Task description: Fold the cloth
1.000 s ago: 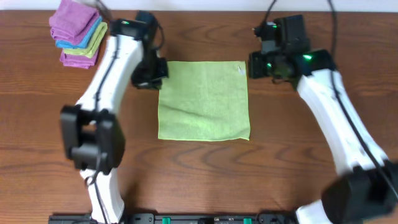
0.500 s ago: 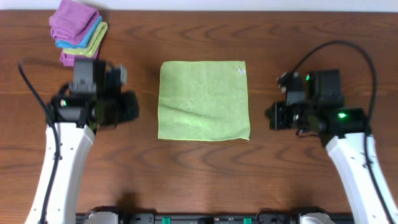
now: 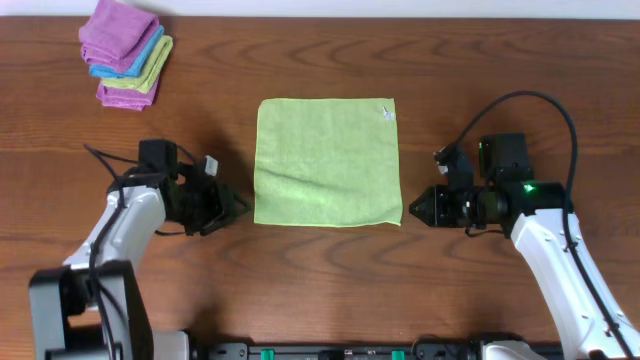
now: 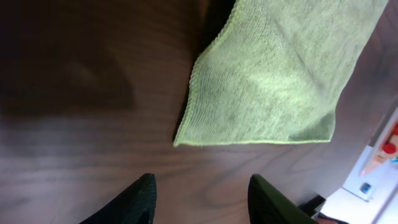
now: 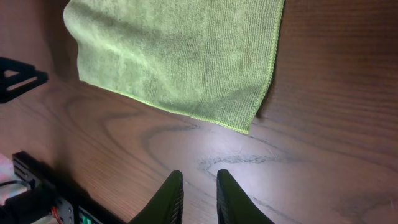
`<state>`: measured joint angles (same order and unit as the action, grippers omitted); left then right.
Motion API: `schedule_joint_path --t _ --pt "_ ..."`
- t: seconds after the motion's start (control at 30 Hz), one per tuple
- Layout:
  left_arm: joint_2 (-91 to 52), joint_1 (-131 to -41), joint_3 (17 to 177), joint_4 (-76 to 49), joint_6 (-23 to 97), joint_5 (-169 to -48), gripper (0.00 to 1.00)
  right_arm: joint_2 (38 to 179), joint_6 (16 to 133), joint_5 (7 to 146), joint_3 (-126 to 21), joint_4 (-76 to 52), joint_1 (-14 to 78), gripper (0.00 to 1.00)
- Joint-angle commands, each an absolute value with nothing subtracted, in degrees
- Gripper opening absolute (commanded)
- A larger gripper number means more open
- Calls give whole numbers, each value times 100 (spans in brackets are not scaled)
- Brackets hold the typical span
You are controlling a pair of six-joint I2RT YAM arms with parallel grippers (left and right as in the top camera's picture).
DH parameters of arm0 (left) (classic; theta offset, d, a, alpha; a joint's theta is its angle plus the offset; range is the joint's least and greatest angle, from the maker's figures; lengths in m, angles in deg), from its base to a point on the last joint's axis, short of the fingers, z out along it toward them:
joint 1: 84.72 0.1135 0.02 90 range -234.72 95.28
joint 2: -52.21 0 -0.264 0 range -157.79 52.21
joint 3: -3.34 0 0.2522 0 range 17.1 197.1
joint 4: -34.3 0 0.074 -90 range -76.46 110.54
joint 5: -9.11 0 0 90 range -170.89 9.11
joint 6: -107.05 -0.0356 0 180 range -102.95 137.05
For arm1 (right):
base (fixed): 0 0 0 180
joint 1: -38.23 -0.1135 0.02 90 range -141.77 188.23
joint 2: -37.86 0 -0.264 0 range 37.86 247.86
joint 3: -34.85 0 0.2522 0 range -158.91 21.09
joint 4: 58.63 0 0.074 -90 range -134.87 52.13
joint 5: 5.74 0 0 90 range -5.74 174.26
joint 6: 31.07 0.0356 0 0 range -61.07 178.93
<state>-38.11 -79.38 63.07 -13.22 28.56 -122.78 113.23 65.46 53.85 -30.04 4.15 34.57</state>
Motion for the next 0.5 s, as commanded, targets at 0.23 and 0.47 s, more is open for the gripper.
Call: schedule_joint_path --t 0.23,0.47 --pt "-4344 -7955 6296 -782 2574 -12442 45 11316 6441 5247 -2978 301 3499 17" --pt "-4635 -7986 6288 -675 2279 -12470 45 11316 6404 5250 -2978 220 3499 17"
